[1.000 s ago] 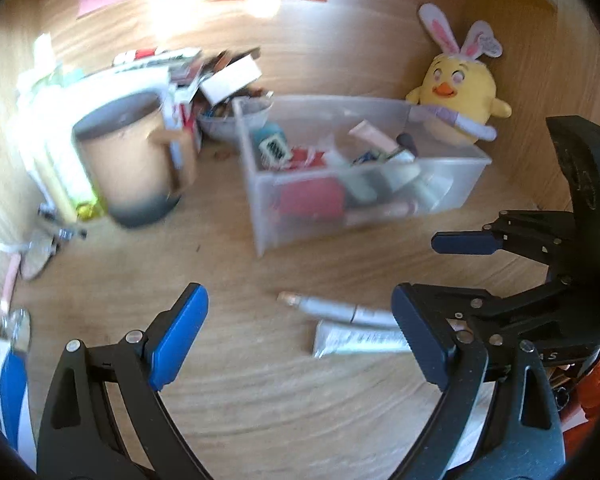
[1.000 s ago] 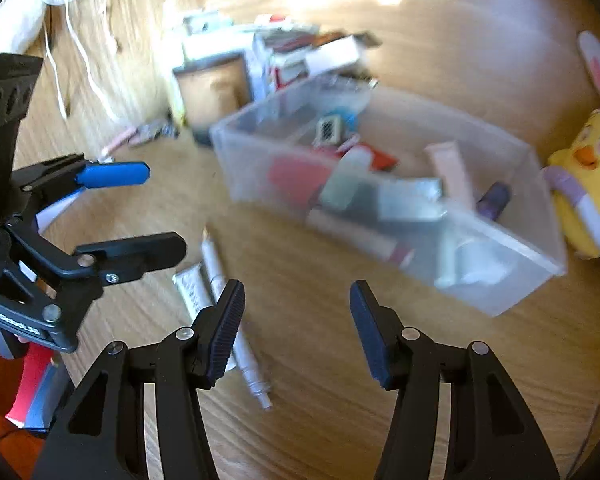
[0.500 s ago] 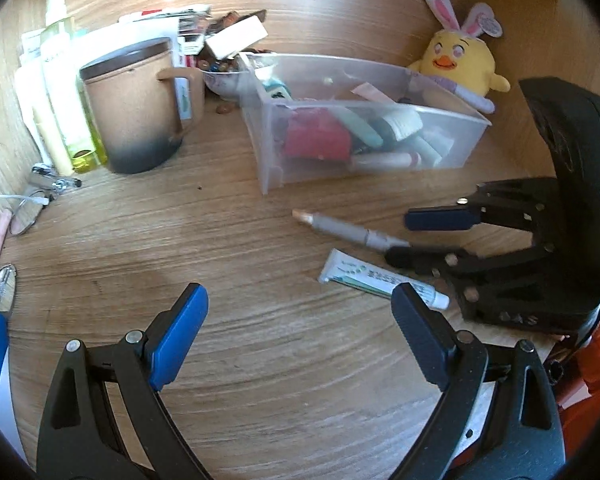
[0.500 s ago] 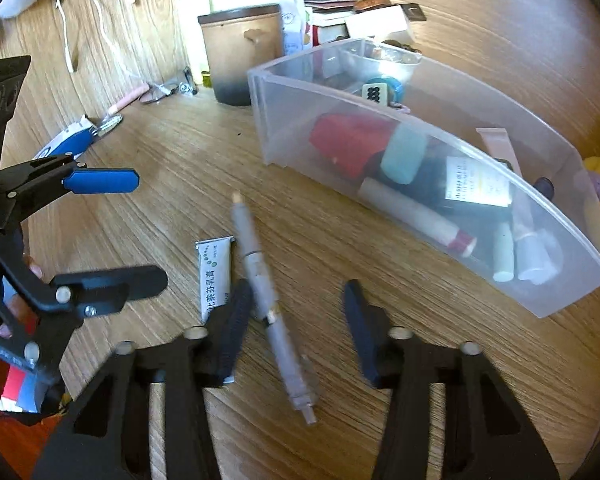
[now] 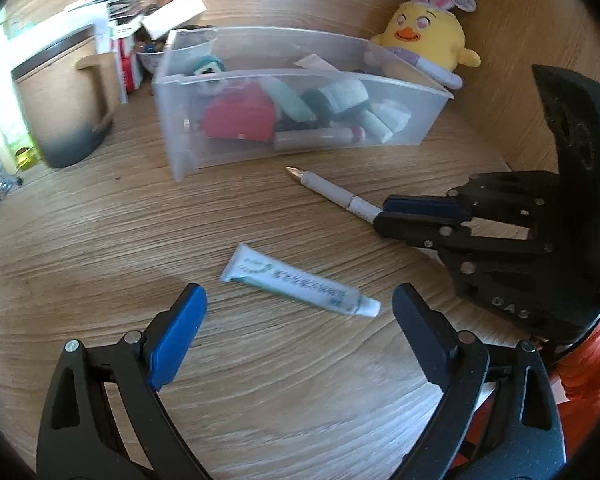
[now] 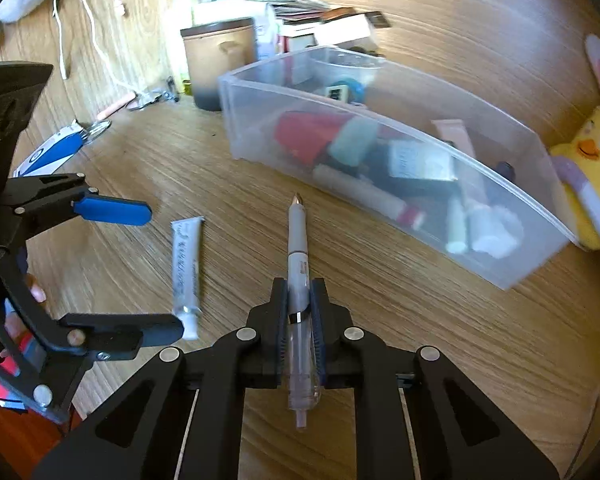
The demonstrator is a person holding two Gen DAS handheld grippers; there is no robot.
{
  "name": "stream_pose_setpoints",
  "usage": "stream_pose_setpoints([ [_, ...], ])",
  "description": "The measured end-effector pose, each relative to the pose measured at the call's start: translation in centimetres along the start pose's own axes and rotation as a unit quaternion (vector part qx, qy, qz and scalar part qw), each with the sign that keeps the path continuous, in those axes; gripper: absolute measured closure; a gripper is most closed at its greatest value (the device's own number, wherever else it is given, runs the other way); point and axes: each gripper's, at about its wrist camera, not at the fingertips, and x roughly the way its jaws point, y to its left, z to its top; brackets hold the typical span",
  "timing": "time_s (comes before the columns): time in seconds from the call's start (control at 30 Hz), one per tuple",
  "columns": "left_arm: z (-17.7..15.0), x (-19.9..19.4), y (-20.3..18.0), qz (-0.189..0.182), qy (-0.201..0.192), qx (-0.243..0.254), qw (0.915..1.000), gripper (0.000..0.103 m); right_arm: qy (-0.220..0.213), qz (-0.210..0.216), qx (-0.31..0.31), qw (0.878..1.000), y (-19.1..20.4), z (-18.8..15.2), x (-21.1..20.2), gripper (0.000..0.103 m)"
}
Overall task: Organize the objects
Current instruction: 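Grasp the white pen with the right tool while the left tool grasps the white ointment tube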
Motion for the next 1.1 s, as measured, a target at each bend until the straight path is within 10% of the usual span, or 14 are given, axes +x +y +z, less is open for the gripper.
stream_pose_setpoints([
  [0.47,0.2,1.7,-2.4,0.056,0.008,0.060,0.9966,0.006,-0.004,-0.003,0.015,1.000,-1.8,-2.1,-2.0,0.092],
  [0.6,0.3,1.8,-2.1,0.055,0.009,0.056,0.9969,0.008,0.004,-0.006,0.008,1.000,-1.5,-1.7,-1.4,0.076],
  [0.87,0.1,0.8,-1.4,0.054,-0.009,0.057,0.9968,0.053,0.012,0.001,0.012,1.000,-1.3,-0.4,0.5,0.072],
  [1.1,-0.7,-0.1,-0.9,0.067,-0.021,0.054,0.9961,0.088,0.002,-0.005,0.012,1.000,-1.0,-0.3,0.7,0.092],
])
